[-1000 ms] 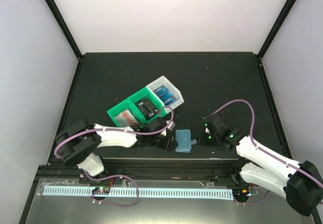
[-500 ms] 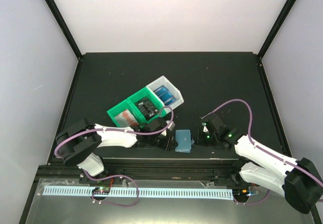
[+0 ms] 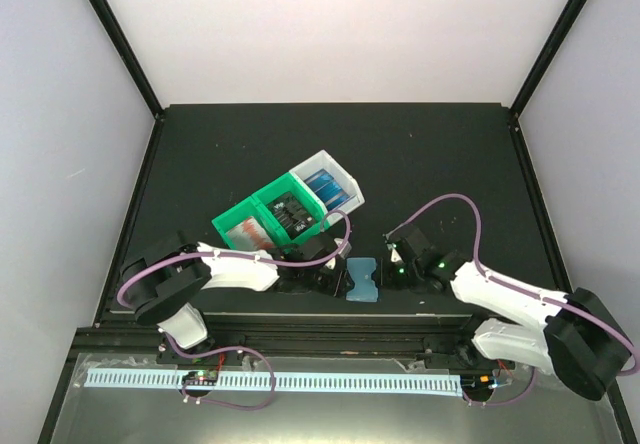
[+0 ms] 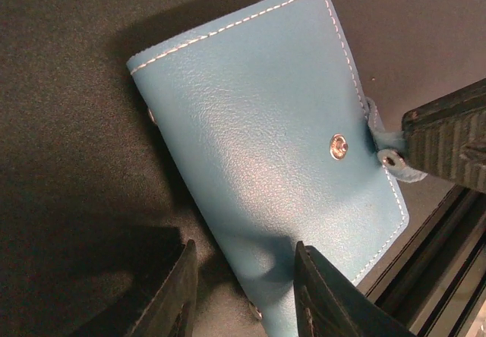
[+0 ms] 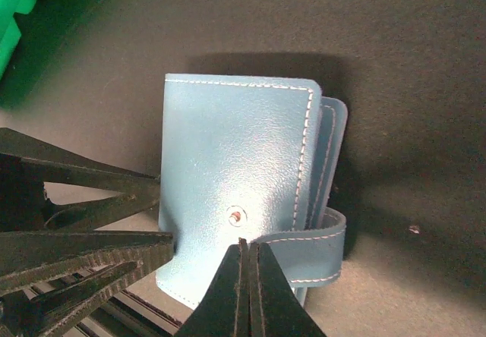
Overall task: Put the credit cards into the card holder
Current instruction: Close the card holder at the center of the board.
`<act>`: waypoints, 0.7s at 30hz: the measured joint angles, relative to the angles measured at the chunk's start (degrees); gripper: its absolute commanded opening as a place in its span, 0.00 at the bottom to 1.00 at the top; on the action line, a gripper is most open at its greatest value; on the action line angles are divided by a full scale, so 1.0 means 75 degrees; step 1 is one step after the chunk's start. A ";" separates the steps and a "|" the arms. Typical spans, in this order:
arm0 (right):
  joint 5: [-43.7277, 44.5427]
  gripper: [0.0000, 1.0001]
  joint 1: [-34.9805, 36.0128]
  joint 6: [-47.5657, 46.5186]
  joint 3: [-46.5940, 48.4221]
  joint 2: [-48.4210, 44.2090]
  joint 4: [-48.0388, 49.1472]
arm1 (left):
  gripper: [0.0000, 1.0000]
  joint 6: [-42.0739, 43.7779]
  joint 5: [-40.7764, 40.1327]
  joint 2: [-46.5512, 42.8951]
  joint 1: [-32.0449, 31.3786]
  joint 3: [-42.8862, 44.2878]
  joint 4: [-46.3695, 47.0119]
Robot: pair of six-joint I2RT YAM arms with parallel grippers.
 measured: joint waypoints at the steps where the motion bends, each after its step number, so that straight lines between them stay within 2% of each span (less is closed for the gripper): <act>1: -0.0003 0.01 0.0032 0.0003 0.0006 0.0064 0.0050 | 0.36 0.0000 -0.0009 0.0003 0.0000 0.0000 0.0000; 7: 0.0012 0.01 0.0195 0.0061 0.0105 0.0417 0.0312 | 0.35 0.0003 -0.0076 0.0003 -0.0041 0.0000 -0.0003; 21: 0.0315 0.01 0.0259 0.0338 0.0076 0.0274 0.0688 | 0.34 0.0003 -0.0134 0.0009 -0.0114 0.0000 0.0017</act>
